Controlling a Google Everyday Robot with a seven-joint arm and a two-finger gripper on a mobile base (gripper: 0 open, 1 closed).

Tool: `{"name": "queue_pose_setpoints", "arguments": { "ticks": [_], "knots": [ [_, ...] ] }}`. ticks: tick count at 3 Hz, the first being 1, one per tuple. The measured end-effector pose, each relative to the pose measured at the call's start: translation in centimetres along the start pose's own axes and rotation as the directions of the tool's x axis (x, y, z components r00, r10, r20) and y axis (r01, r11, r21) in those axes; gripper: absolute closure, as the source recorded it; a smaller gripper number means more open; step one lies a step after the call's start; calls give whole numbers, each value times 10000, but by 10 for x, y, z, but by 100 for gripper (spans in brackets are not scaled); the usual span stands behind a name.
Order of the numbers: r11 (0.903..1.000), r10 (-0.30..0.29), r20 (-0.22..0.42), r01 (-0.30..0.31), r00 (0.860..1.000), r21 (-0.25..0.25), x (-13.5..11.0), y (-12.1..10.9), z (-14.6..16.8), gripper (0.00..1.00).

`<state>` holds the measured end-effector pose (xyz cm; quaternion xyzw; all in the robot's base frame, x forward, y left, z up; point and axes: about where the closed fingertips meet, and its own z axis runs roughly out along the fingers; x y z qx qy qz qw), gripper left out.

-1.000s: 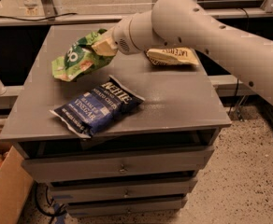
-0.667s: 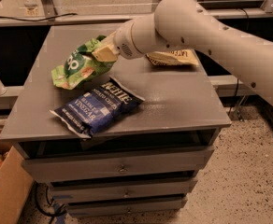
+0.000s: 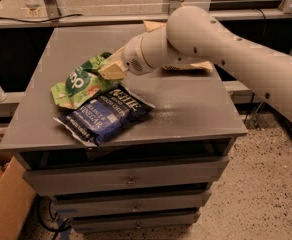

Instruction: Move green rice chip bag near blue chip bag

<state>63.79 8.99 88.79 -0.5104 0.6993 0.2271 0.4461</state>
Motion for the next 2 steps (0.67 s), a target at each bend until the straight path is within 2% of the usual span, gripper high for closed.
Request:
{"name": "queue_pose_setpoints", "arguments": {
  "ticks": [1, 2],
  "knots": [
    [9993, 70, -47, -72, 10000, -379, 7, 8, 10, 84],
    [9981, 34, -23, -35, 10000, -608, 8, 13, 17, 62]
  ]
}}
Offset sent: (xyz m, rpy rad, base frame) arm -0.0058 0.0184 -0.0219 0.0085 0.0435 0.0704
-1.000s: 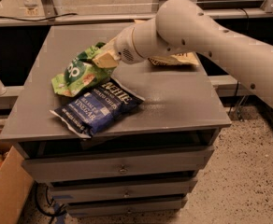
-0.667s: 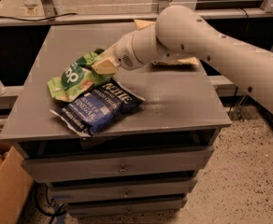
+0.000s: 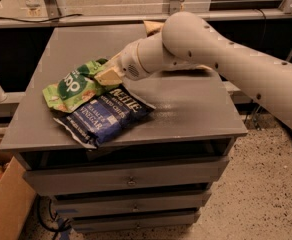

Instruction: Move green rice chip bag near blue chip bag

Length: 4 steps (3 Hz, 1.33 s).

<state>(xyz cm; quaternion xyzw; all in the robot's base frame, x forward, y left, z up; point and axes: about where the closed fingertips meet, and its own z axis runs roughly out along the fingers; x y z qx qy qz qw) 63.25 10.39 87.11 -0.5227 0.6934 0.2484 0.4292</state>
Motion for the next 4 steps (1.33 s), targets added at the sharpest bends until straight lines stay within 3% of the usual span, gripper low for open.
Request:
{"name": "queue_pose_setpoints", "arguments": {
  "ticks": [2, 3, 4],
  "knots": [
    [9999, -97, 105, 98, 9999, -113, -3, 5, 4, 15],
    [9999, -147, 101, 147, 9998, 8, -5, 3, -1, 0],
    [9994, -209, 94, 206, 9997, 276, -7, -2, -11, 0]
  ]
}}
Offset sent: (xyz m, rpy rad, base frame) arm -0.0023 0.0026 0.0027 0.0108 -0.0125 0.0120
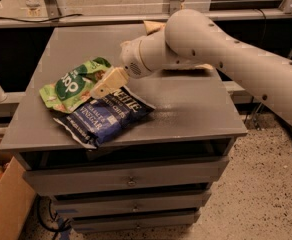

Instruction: Move green rice chip bag near blue chip bag

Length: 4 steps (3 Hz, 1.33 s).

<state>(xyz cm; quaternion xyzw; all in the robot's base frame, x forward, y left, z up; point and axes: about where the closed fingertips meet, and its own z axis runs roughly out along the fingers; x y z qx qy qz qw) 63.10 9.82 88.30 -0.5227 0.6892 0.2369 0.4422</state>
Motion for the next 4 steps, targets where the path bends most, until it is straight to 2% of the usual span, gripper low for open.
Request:
{"name": "queue_pose_setpoints", "arguments": {
  "ticks": [1, 2, 3, 4],
  "knots": [
    [9957, 145, 131, -156, 9998, 910, -2, -12, -27, 0],
    [9680, 391, 588, -524, 9975, 2455, -2, -28, -75, 0],
    [9082, 579, 955, -922, 9937, 4084, 2, -44, -121, 0],
    [8946, 446, 1177, -920, 9921, 4373, -5, -49, -124, 0]
  ]
}}
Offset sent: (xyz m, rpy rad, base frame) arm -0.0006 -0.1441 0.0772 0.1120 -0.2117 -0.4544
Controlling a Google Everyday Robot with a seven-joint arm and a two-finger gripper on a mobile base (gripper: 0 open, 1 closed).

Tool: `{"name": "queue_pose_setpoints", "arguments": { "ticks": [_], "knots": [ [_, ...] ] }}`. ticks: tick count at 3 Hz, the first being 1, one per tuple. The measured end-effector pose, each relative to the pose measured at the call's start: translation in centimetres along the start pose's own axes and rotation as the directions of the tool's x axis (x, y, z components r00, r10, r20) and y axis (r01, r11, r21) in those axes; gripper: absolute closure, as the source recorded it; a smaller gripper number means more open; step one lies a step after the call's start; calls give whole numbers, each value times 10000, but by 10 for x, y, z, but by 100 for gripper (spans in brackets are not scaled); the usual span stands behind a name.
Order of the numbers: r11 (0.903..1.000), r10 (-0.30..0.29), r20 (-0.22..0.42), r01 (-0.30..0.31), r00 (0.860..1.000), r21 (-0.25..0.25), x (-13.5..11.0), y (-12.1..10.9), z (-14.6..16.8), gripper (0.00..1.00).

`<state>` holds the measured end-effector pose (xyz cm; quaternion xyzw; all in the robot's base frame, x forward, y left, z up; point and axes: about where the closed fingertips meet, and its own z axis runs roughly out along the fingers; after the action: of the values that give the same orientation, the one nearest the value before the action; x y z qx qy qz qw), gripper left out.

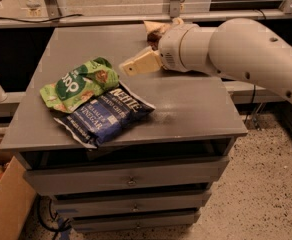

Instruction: Move green rice chip bag near blue chip bag

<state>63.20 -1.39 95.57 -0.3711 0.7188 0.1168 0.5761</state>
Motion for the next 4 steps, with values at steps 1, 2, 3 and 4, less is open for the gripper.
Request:
{"name": "queue_pose_setpoints", "arguments": {
  "ticks": [1, 2, 3, 4],
  "knots": [
    [10000, -64, 41, 64, 10000, -38, -1, -9, 6, 0],
    [9996, 104, 172, -108, 9998, 268, 3, -46, -3, 0],
    [9968, 65, 657, -117, 9978, 793, -8, -85, -29, 0],
    [9865, -397, 1180, 201, 9922, 1626, -27, -125, -81, 0]
  ]
}}
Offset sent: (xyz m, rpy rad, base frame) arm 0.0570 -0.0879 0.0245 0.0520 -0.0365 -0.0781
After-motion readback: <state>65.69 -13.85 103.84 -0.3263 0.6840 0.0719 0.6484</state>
